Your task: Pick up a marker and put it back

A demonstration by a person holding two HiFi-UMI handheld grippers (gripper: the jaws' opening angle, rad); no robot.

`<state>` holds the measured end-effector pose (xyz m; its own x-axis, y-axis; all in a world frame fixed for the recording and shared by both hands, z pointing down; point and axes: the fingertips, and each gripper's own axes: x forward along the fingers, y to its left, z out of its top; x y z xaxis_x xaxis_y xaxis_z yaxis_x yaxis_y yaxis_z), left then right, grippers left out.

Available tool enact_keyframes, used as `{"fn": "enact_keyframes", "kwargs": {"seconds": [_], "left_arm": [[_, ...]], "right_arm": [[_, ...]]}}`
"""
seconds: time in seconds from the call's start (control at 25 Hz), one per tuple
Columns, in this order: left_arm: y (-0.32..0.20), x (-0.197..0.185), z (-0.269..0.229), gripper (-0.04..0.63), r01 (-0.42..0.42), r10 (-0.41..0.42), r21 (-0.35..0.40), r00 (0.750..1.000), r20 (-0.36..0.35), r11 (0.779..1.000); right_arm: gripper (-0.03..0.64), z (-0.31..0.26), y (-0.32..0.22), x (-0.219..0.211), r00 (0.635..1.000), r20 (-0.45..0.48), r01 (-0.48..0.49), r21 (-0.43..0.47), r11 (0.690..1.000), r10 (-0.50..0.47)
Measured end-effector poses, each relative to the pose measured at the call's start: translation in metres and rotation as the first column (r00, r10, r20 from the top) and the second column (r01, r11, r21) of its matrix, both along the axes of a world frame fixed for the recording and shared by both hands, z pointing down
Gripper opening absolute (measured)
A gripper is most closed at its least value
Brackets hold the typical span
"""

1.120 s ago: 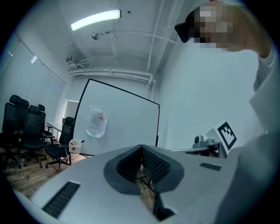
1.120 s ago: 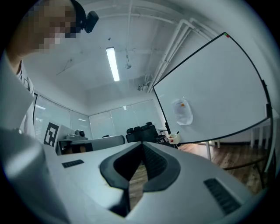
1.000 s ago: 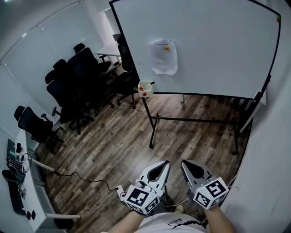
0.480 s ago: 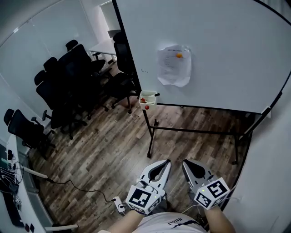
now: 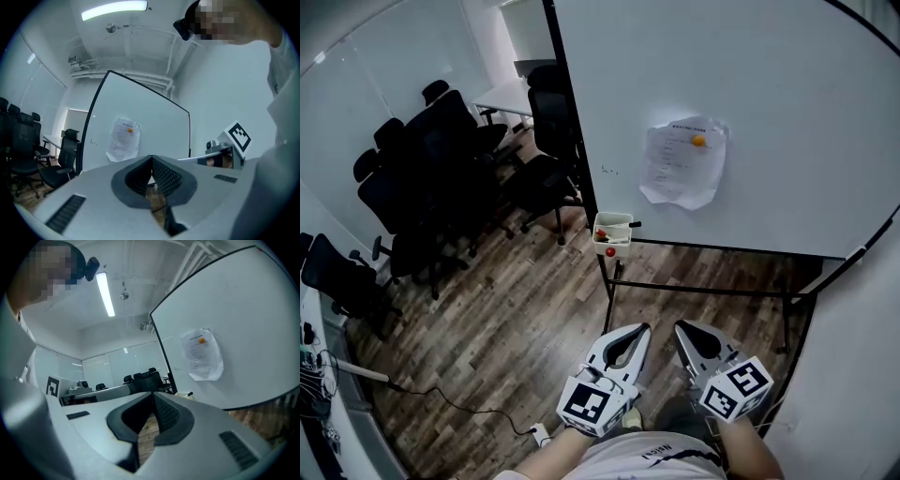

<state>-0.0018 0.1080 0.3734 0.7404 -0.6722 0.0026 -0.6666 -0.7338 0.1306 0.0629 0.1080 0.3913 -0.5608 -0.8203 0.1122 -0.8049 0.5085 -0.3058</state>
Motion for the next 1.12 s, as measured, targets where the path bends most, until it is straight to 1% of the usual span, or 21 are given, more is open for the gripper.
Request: {"fn": "enact_keyframes", "kwargs": {"seconds": [0.2,0.32,0.44,0.52,0.6,0.68,0.8,0.84,1.0,1.12], "left_arm": [[-0.047,0.0,0.011,0.011,0.013,-0.013,-0.028,1.0,-0.005,1.0],[-0.085,0.005,0.02,0.011,0.03,-0.03,-0.036,1.0,-0.001,0.999],[-0.126,0.01,0.022,0.011,0.065,-0.065,-0.029,0.998,0.015,0.997],[-0.154,0.013,0.019,0.011,0.099,-0.099,-0.024,0.995,0.029,0.995],[-0.181,0.016,0.019,0.011,0.133,-0.132,-0.024,0.991,0.037,0.991],[-0.206,0.016,0.029,0.011,0.174,-0.172,-0.048,0.984,0.051,0.984],[-0.237,0.021,0.035,0.011,0.222,-0.22,-0.042,0.974,0.047,0.974],[-0.245,0.021,0.037,0.011,0.236,-0.234,-0.045,0.971,0.049,0.971],[-0.265,0.008,0.054,0.011,0.289,-0.283,-0.091,0.957,0.069,0.953],[-0.278,0.002,0.056,0.011,0.299,-0.295,-0.089,0.954,0.055,0.95]], "right_arm": [[0.014,0.016,-0.055,0.0,0.997,0.063,0.045,-0.063,0.997,-0.041],[0.015,0.03,-0.099,0.006,0.988,0.136,0.089,-0.113,0.99,-0.073],[0.016,0.044,-0.147,0.01,0.97,0.214,0.149,-0.171,0.974,-0.11],[0.017,0.054,-0.181,0.014,0.956,0.263,0.188,-0.22,0.957,-0.127],[0.017,0.067,-0.213,0.017,0.943,0.302,0.225,-0.271,0.936,-0.139],[0.023,0.086,-0.242,0.02,0.928,0.34,0.264,-0.321,0.909,-0.15],[0.083,0.123,-0.28,0.023,0.901,0.404,0.324,-0.39,0.862,-0.156],[0.086,0.134,-0.29,0.023,0.896,0.418,0.337,-0.414,0.846,-0.152],[0.092,0.172,-0.317,0.011,0.885,0.449,0.363,-0.504,0.784,-0.122],[0.115,0.181,-0.328,-0.002,0.87,0.483,0.387,-0.54,0.747,-0.101]]}}
